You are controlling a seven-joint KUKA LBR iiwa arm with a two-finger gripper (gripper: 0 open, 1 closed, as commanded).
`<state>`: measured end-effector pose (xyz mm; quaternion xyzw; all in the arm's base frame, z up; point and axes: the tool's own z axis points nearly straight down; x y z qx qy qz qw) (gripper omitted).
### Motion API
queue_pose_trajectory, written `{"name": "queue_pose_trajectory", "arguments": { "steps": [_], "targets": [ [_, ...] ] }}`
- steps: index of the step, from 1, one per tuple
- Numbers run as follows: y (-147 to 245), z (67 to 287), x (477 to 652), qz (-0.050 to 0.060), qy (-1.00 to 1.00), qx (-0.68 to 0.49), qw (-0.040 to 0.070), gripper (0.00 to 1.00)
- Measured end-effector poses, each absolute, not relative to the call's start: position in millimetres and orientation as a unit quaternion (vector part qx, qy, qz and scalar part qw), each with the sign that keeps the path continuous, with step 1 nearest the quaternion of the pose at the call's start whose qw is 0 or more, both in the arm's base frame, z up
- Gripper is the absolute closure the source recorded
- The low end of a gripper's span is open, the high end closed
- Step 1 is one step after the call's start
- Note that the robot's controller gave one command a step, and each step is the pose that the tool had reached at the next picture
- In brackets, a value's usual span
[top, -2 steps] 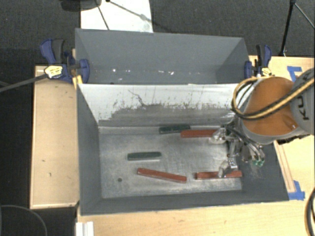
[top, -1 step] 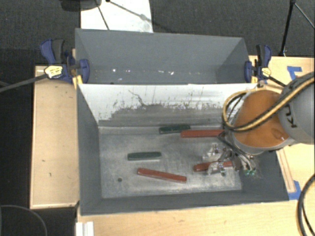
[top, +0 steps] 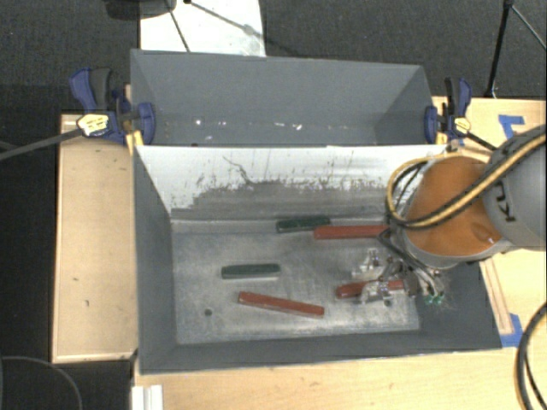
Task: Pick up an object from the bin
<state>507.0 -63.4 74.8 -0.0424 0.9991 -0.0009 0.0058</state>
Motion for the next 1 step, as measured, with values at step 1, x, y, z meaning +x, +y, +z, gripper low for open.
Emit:
{"name": "queue_pose_trajectory", "arguments": {
  "steps": [1],
  "targets": [
    [-63.2, 263.5, 498.5, -0.001, 0.999, -0.033, 0.006, 1.00]
  ]
}}
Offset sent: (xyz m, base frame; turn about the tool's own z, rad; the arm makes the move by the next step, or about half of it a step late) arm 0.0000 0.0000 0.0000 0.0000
